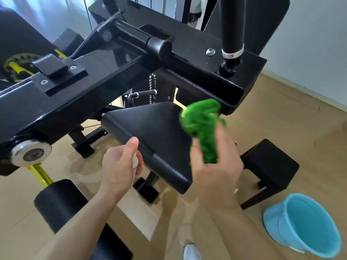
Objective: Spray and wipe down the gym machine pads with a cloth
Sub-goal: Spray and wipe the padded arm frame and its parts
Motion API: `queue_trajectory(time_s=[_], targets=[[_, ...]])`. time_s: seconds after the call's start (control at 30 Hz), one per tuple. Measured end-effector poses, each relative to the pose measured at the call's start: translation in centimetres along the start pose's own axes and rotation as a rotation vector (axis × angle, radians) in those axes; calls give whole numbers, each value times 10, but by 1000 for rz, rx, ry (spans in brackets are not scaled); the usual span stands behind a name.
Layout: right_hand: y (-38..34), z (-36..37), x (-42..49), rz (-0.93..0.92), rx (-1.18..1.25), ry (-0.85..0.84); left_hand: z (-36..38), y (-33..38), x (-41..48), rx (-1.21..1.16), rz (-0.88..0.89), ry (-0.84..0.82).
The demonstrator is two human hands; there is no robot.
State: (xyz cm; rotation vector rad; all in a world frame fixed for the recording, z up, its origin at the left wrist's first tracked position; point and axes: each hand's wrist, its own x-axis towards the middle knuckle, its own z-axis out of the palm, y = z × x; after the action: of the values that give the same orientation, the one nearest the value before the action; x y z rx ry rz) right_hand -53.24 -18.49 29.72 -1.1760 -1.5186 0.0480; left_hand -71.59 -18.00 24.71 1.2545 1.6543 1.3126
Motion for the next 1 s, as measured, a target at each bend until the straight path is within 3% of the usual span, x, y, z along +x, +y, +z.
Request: queue_trajectory(time_s=[0.07, 0.23, 0.33, 0.5, 0.57, 0.63, 0.73, 0.83, 0.93, 1.0], targets=[[14, 16, 22, -541, -259, -93, 0, -1, 2, -18, -5, 1], [61, 71, 96, -1015, -824, -84, 4, -3, 1, 3, -23, 5], [73, 58, 109, -1150, -938, -147, 10, -5, 0, 5, -52, -4], [88, -10, 87, -1083, -894, -97, 22, -4, -1, -19, -65, -52], [102, -39, 74, -933, -761, -98, 24, -1, -2, -11, -58, -62], [103, -60, 56, -545, -486, -75, 26, 3, -2, -1, -56, -76], [74, -50, 43, 114, -51, 167, 35, 11, 2, 4, -55, -116], [31, 2, 77, 575, 375, 368, 45, 17, 5, -12, -46, -132], [18, 32, 108, 856, 541, 536, 52, 18, 6, -15, -57, -125], [27, 30, 116, 977, 597, 544, 55, 18, 7, -23, -72, -132]])
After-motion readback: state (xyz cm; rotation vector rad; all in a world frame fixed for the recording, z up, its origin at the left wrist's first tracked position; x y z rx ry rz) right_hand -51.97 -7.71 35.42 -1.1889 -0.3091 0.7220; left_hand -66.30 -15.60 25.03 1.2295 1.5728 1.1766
